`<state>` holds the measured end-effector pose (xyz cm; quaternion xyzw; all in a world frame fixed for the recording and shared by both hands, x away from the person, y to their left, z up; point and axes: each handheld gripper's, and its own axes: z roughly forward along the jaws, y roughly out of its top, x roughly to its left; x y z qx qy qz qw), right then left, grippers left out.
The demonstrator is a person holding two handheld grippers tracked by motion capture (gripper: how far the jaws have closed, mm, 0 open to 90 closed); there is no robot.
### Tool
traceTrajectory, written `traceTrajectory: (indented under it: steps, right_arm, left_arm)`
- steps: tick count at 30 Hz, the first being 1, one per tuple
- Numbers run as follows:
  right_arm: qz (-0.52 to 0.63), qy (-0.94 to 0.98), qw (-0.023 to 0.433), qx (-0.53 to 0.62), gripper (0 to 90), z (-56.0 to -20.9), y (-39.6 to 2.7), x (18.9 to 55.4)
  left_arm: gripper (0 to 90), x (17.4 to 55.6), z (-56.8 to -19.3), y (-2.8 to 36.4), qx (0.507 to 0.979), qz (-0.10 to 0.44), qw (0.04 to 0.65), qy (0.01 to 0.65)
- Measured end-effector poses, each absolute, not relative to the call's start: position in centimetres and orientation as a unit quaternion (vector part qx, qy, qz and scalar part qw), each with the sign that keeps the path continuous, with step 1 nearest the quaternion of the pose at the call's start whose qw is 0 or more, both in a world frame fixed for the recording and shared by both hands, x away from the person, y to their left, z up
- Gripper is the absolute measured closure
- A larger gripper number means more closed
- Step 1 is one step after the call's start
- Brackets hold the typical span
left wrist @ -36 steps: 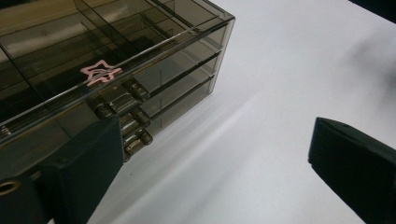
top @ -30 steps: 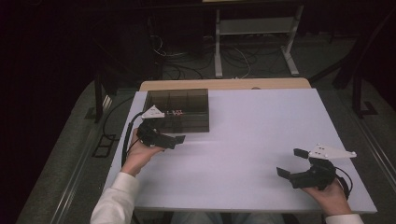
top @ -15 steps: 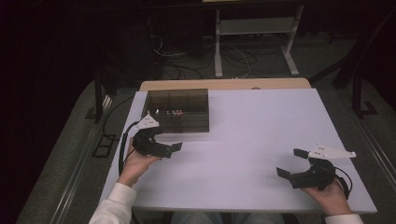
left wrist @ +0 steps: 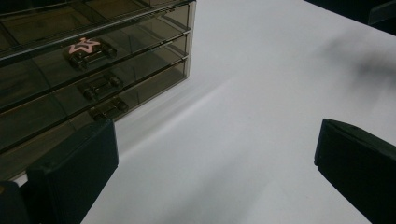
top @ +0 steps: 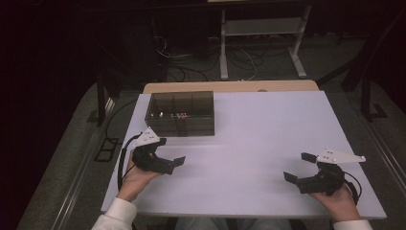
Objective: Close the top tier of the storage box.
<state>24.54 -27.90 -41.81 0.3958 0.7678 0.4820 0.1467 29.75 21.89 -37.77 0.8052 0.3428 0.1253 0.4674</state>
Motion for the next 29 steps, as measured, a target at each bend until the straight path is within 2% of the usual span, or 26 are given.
traceTrajectory:
  steps: [29]
  right_arm:
    - [0.483, 0.767, 0.147, 0.397, 0.0, -41.8, -27.9, 24.5]
  left_arm:
    - [0.0, 27.1, -40.3, 22.4, 0.782, 0.151, 0.502, 0.336]
